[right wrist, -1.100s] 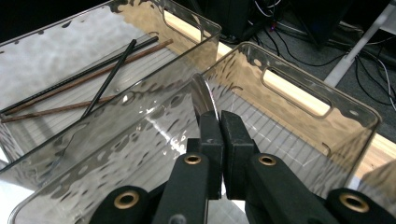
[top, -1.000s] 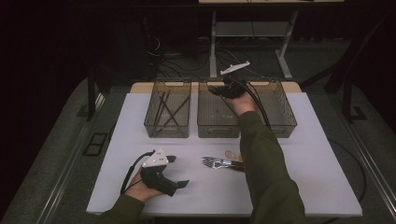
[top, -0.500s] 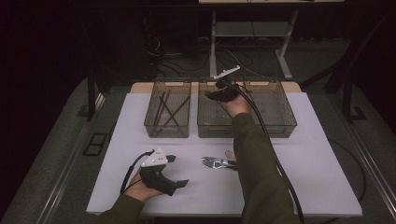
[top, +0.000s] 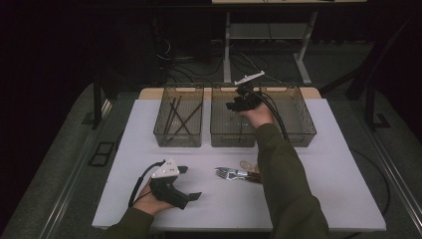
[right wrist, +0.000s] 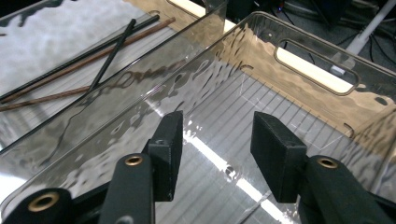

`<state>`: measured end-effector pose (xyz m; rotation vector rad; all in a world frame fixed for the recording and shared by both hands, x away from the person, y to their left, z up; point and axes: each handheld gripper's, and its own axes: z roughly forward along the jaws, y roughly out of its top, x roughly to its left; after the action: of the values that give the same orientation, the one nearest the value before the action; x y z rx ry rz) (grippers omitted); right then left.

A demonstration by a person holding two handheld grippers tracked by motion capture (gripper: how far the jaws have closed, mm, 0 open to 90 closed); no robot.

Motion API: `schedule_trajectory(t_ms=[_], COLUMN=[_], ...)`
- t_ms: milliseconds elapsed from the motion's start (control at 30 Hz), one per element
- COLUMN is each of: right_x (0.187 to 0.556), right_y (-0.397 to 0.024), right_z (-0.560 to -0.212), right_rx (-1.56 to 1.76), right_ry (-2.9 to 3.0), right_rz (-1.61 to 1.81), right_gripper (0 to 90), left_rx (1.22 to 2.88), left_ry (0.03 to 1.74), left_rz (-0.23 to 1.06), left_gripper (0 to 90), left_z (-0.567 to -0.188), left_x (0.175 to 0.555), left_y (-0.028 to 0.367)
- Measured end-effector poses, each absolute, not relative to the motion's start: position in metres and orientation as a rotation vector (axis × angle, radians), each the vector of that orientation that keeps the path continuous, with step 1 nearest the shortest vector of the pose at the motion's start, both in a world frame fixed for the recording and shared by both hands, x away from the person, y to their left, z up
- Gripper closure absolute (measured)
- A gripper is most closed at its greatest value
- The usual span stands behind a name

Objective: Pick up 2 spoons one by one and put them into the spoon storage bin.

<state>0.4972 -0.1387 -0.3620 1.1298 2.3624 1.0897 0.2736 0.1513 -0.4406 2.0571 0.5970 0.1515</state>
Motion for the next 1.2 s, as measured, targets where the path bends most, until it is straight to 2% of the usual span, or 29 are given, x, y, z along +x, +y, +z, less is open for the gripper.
schedule_trajectory(t_ms=[200,600,1200], right_x=[0.483,0.438,0.372], right_y=[-0.155,-0.184,-0.229], right_z=[-0.355,-0.34,-0.361], right_rx=[1.118,1.008,0.907], right_ry=[2.368,2.386,2.426], right_rz=[1.163,1.286,1.368], right_gripper=[46.7,42.6,40.2], left_rx=[2.064,2.061,2.069], left_ry=[0.594,0.601,0.632], left_rz=[0.158,0.15,0.16], left_gripper=[0.0,0.0,0.0], left_z=[-0.44,-0.44,-0.442], left_x=[0.274,0.273,0.274], left_y=[0.152,0.152,0.153])
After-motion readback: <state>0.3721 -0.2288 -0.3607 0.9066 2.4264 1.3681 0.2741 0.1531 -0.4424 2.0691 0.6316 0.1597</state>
